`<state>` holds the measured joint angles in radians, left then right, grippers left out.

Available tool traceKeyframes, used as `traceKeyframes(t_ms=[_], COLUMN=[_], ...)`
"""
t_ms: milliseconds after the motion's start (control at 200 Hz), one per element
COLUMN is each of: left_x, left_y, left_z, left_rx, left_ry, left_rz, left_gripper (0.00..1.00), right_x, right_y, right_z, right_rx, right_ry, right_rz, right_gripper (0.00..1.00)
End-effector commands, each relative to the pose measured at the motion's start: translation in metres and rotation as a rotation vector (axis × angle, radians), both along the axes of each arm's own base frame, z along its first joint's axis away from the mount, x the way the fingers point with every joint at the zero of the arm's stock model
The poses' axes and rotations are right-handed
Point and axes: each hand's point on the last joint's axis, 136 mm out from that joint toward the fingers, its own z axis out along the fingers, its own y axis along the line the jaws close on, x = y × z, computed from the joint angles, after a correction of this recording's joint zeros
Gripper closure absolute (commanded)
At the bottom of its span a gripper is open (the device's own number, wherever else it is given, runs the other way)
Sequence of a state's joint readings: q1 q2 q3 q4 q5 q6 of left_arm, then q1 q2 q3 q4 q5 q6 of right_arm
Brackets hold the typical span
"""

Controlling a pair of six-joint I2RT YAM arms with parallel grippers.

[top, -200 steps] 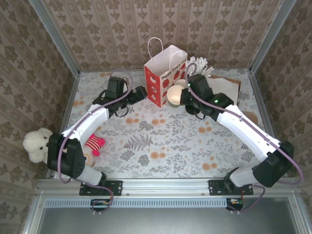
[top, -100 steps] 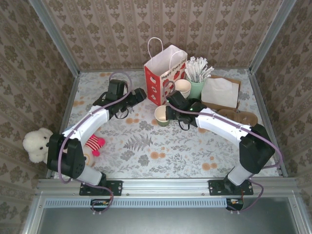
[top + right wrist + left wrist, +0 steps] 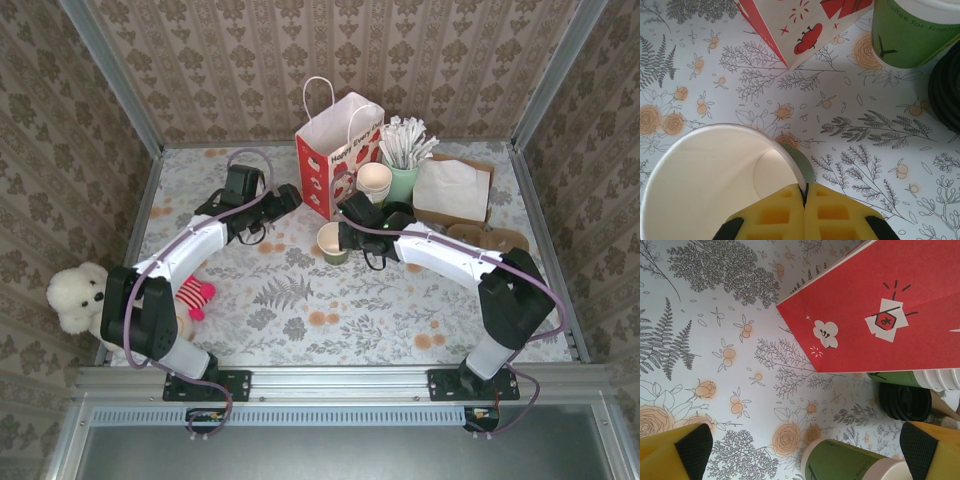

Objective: Pack the takeout coffee

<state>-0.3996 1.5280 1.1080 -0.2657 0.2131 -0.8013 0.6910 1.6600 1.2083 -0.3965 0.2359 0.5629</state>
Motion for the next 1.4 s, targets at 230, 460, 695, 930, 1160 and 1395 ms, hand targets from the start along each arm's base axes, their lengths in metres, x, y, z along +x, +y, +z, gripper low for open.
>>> traceKeyframes(t_ms=[230, 460, 695, 930, 1160, 1395], left_x=[-0.007, -0.013, -0.025, -0.040, -0.033, -0.021], left_y=[-0.019, -0.026, -0.019, -0.016, 0.003, 0.028], left_z=[0.009, 0.024, 0.025, 0.030, 0.022, 0.002], left_rx=[-0.012, 0.066, 0.169, 0.194, 0.185, 0.108], left_ry=[0.004, -0.085, -0.111, -0.129, -0.019, 0.066], left_rz=[-0.127, -0.208, -0.213, -0.335, -0.192, 0.021], left_gripper=[0.00, 0.00, 0.00, 0.00, 0.00, 0.00], right_x=[-0.004, 0.000, 0.003, 0.021, 0.054, 0.079], right_y=[-0.002, -0.011, -0.126, -0.187, -0.180, -0.172], right_z=[-0.016, 0.042, 0.026, -0.013, -0.028, -0.045], right_rx=[-0.040, 0.161, 0.283, 0.343, 0.340, 0.288], right_ry=[0.038, -0.008, 0.061, 0.164, 0.191, 0.222], right_rz=[0.007, -0.068, -0.423, -0.539, -0.528, -0.489], right_gripper=[0.94, 0.46, 0.20, 0.12, 0.29, 0.46])
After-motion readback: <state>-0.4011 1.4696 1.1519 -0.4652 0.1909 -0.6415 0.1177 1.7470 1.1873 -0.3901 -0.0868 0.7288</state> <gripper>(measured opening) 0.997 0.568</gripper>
